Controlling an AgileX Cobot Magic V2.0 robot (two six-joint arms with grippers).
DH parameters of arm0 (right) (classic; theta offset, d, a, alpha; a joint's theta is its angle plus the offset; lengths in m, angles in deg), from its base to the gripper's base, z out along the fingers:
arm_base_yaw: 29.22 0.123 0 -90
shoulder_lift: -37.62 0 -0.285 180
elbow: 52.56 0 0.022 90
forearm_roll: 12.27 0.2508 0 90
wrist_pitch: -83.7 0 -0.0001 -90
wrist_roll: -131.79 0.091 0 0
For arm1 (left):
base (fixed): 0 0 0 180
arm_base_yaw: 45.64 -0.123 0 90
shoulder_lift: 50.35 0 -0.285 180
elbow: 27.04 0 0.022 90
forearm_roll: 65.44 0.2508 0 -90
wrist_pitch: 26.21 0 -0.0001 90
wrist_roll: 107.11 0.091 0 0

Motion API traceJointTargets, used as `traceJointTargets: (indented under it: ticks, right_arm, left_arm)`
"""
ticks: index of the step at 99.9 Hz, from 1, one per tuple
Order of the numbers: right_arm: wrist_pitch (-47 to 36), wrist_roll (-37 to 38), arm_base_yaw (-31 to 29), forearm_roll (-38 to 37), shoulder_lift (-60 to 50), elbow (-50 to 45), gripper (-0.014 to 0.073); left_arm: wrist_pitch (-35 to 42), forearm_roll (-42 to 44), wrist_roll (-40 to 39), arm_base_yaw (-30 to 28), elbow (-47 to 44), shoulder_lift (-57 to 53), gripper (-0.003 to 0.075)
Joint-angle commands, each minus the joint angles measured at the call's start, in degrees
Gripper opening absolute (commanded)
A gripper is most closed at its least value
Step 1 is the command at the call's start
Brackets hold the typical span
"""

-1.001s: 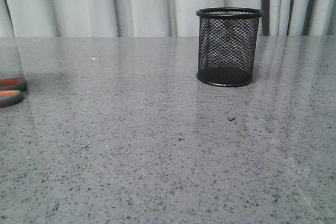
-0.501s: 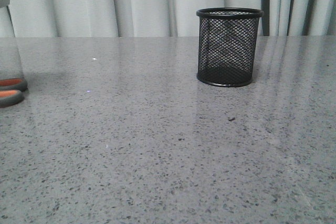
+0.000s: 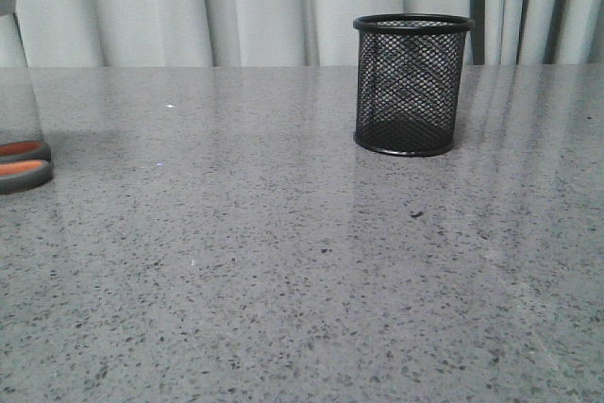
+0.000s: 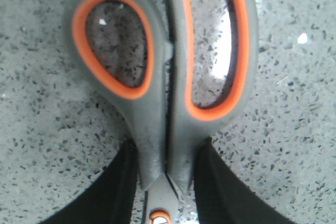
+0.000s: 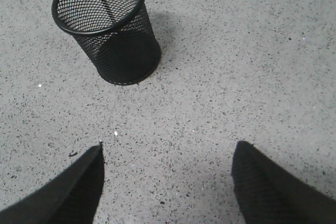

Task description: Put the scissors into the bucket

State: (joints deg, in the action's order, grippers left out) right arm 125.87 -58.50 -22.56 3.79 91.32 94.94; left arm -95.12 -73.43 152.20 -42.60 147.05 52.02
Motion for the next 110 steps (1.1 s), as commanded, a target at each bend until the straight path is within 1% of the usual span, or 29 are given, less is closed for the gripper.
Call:
traceJointTargets:
  ticks: [1,22,34,46,62,75,79,95,96,97,103,110]
  right_arm:
    - [-3.37,-0.64,0.17,0.63,-0.09,2.06,0.0463]
    - [-3.26,-0.64,0.17,0.77,-0.09,2.06,0.0463]
    - [-3.26,-0.99,0.17,2.25,-0.09,2.06,0.0463]
    - [-3.51,-3.51,0.17,6.72,-0.09,2.06,0.0463]
    - [-3.62,-11.47,0.17,19.76,-0.09,3.28,0.0463]
    - [-3.41,-17.94,0.17,31.15,0.12,6.35,0.0463]
    - [-3.14,-19.29,0.17,33.59,0.44,7.25,0.0463]
    - [0.6,-25.32,0.17,43.26,3.12,11.41,0.0463]
    - [0.87,-25.96,0.17,45.05,3.45,11.71,0.0463]
    - [1.04,-26.27,0.17,45.05,3.6,11.85,0.0463]
    - [2.67,-29.48,0.17,51.5,5.02,12.91,0.0463]
    - [4.91,-32.37,0.17,56.95,6.77,14.09,0.0463]
  left_arm:
    - [1.65,-0.42,-2.86,-0.2,1.96,-0.82,-0.002]
    - [-2.37,-0.8,-6.93,1.2,9.59,-3.37,-0.002]
    - [-3.49,0.01,-8.89,4.03,14.04,-6.51,-0.002]
    - [-3.49,1.45,-11.89,8.17,17.72,-9.86,-0.002]
    - [-3.49,3.64,-15.01,13.96,20.23,-14.35,-0.002]
    - [-3.38,6.04,-19.51,19.43,21.69,-16.88,-0.002]
    - [-3.38,6.77,-20.93,21.2,22.18,-17.44,-0.002]
    - [-2.65,7.99,-24.84,28.05,23.93,-18.34,-0.002]
    - [-2.54,7.99,-25.04,28.7,23.95,-18.34,-0.002]
    - [-2.54,7.99,-25.2,29.03,24.23,-18.34,-0.002]
    - [-1.17,8.3,-26.99,31.98,24.52,-18.34,-0.002]
    - [0.73,10.15,-29.94,35.73,24.52,-18.34,-0.002]
